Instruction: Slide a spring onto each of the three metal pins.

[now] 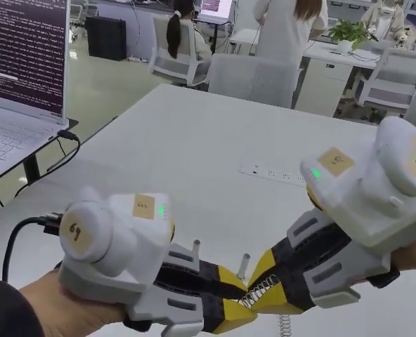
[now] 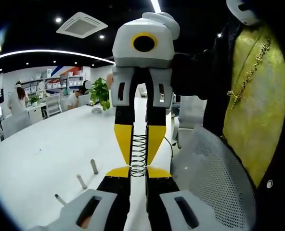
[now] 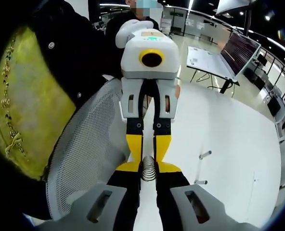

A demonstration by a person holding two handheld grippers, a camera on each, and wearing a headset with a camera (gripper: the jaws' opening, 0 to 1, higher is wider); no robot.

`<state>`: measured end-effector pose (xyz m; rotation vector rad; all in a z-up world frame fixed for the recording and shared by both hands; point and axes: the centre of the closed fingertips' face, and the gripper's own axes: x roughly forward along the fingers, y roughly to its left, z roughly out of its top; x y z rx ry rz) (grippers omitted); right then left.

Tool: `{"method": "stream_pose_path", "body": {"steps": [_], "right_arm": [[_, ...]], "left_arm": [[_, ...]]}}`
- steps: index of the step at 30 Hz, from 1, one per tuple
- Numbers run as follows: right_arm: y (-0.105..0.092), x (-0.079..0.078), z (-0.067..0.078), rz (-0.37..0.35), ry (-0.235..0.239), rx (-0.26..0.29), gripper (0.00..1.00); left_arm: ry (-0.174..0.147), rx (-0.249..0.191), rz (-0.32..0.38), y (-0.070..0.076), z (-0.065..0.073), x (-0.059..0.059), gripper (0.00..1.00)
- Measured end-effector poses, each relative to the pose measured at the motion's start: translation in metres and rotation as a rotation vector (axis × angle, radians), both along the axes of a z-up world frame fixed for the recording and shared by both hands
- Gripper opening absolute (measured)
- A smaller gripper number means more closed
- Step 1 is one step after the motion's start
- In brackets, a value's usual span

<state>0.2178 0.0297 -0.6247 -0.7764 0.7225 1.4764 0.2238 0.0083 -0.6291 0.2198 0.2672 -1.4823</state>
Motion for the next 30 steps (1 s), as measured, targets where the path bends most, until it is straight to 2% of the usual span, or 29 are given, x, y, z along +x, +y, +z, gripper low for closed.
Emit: {"method": "stream_pose_path", "body": {"steps": [8, 10, 12, 15, 18, 30], "right_arm": [[-0.002, 0.004, 0.003, 0.002, -0.011, -0.019, 0.08], [-0.003, 0.005, 0.002, -0.001, -0.011, -0.022, 0.08], [-0.004, 0.006, 0.002, -0.006, -0.014, -0.024, 0.08], [-0.006, 0.007, 0.002, -0.014, -0.014, -0.023, 0.08], [-0.009, 0.009, 0.001, -0.022, -0.021, -0.030, 0.08], [-0.011, 0.015, 0.005, -0.031, -0.032, -0.031, 0.08]], "left_arm": [[0.030, -0.002, 0.031, 0.002, 0.000, 0.001, 0.12], [0.029, 0.000, 0.045, 0.004, -0.001, 0.004, 0.15], [0.048, 0.001, 0.061, 0.006, -0.002, 0.007, 0.19], [0.051, 0.013, 0.083, 0.010, -0.006, 0.010, 0.23], [0.068, 0.022, 0.107, 0.014, -0.010, 0.014, 0.30], [0.068, 0.014, 0.189, 0.026, -0.007, 0.025, 0.55]]}}
